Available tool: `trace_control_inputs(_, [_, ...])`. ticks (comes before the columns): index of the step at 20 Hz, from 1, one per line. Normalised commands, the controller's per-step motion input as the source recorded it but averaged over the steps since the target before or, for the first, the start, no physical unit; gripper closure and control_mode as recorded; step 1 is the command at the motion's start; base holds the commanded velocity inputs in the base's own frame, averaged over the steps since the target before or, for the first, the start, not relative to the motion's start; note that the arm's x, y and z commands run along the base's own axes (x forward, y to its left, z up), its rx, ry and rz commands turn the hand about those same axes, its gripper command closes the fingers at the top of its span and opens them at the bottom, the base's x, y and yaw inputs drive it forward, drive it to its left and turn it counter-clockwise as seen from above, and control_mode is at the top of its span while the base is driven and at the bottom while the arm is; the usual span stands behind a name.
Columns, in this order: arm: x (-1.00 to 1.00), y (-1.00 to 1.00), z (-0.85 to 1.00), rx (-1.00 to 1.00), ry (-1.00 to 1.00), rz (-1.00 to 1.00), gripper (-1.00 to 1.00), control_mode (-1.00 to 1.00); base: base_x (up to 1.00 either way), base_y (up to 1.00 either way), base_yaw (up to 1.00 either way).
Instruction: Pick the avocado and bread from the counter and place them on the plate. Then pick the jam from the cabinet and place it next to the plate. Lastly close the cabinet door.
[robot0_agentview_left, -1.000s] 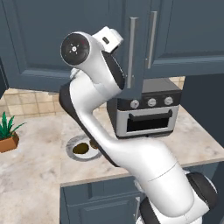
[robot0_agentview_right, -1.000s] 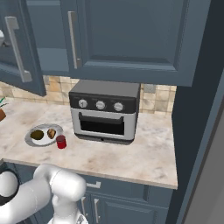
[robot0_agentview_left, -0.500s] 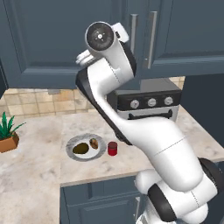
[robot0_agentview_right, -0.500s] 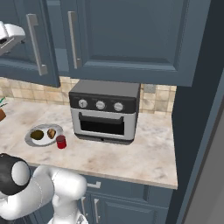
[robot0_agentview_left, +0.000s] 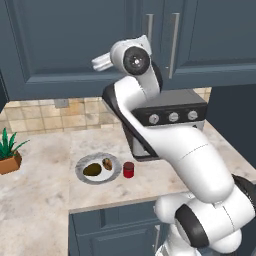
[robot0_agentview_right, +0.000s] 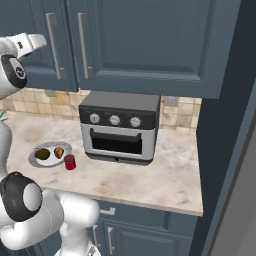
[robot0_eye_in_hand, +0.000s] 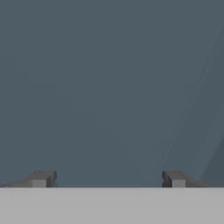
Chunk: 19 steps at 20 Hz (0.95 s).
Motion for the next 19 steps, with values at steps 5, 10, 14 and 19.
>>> trace_control_inputs(5, [0.64,-0.16,-0.21,0.14,-0.25,0.13,-1.0,-1.0,0.0,0.0,0.0])
trace_control_inputs(10, [0.69,-0.08,-0.06,0.17,-0.12,0.08,-1.0,-1.0,0.0,0.0,0.0])
trace_control_inputs(14, [0.6,0.0,-0.05,0.14,-0.08,0.04,-1.0,-1.0,0.0,0.0,0.0])
trace_control_inputs(19, [0.28,0.02,-0.06,0.06,-0.01,0.0,-1.0,-1.0,0.0,0.0,0.0])
